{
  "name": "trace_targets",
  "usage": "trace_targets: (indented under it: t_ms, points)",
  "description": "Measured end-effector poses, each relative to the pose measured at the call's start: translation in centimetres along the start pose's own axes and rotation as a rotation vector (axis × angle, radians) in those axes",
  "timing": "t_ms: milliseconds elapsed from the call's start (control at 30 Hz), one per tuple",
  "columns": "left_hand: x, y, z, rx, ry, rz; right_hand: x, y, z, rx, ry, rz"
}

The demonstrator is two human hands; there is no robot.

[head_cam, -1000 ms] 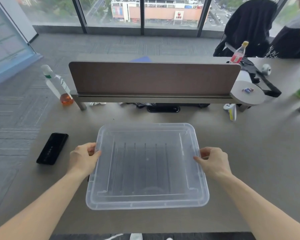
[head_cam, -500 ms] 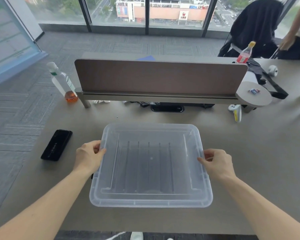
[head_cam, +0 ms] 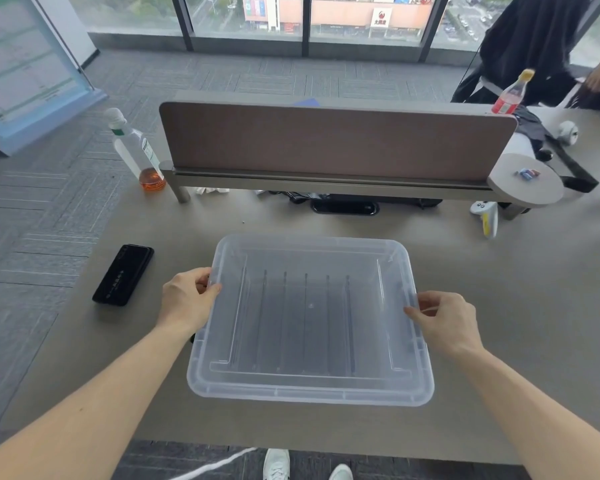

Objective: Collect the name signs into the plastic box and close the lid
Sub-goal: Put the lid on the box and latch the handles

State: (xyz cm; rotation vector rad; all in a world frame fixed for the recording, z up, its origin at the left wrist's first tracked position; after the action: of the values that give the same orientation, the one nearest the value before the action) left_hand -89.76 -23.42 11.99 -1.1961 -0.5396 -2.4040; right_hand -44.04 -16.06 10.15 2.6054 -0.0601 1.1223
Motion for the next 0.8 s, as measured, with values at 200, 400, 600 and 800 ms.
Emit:
trace_targets:
  t_ms: [200,400,600,800]
  points:
    - [0.0,-0.2,-1.1,0.062,0.063,0.032,-0.1,-0.2,0.3,0.005,0.052,-0.008]
    - [-3.6,1.2,-6.3,0.500,0.502,-0.401,-2.2,0.9,6.2,-0.403,-0.149,-0.276]
    - [-4.9,3.0,-6.0,0.492,0.565,-0.501,-4.3,1.8,6.1,-0.414,-0.428,-0.373]
    - [-4.1,2.8,-6.5,0.537,0.559,-0.460,-3.1,2.0,4.9,-0.354,-0.411,-0.325]
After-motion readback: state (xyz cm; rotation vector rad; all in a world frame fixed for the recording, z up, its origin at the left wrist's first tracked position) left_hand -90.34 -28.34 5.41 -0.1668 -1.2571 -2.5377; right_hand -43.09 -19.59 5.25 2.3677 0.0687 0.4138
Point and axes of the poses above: each hand's wrist, its own y-axis away from the middle knuckle, its own x-axis out of the back of the hand, z = x × y, the point moved 10 cm from there along -y, towards the middle knuckle, and after that the axes turned 4 degrees about -y, right-handed, at the moved point
